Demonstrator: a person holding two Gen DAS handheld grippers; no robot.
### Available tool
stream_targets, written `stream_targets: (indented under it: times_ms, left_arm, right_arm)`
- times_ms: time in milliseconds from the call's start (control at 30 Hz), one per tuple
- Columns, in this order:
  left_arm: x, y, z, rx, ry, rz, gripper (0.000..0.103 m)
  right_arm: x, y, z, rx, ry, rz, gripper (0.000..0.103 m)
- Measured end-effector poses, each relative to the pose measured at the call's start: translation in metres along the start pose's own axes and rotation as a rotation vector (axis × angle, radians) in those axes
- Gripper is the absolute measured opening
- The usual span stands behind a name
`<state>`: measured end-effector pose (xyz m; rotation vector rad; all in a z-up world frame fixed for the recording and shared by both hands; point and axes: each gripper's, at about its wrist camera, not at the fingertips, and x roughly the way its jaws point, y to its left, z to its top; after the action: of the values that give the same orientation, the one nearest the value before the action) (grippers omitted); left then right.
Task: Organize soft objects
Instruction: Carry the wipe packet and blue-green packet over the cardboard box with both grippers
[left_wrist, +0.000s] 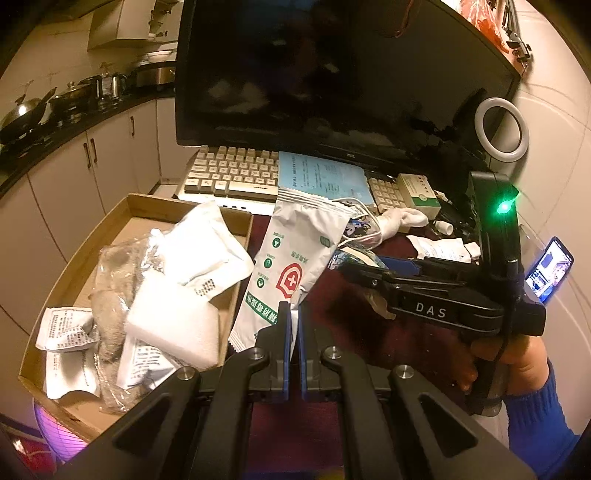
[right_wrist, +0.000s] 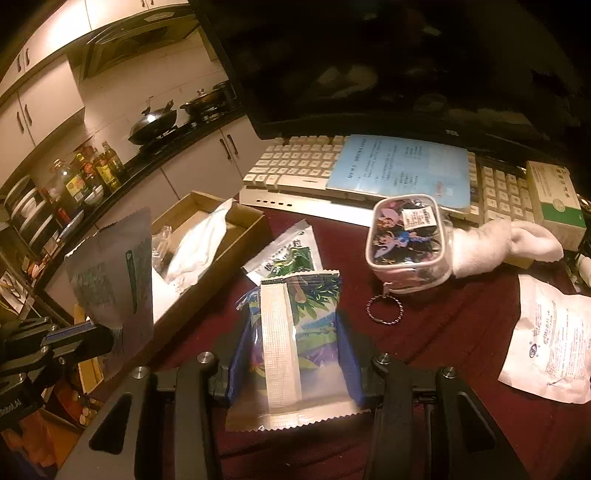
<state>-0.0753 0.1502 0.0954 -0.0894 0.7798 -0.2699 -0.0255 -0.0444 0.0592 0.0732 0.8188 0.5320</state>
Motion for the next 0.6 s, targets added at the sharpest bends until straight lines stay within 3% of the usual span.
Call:
stream_targets:
  times_ms: [600]
  left_arm:
    - [-0.013,0.040,-0.001,-0.052,-0.011,0.066,0.003]
  right_arm:
    - [0.013,0.022,0.009,-0.039,0.013,0.025,0.047]
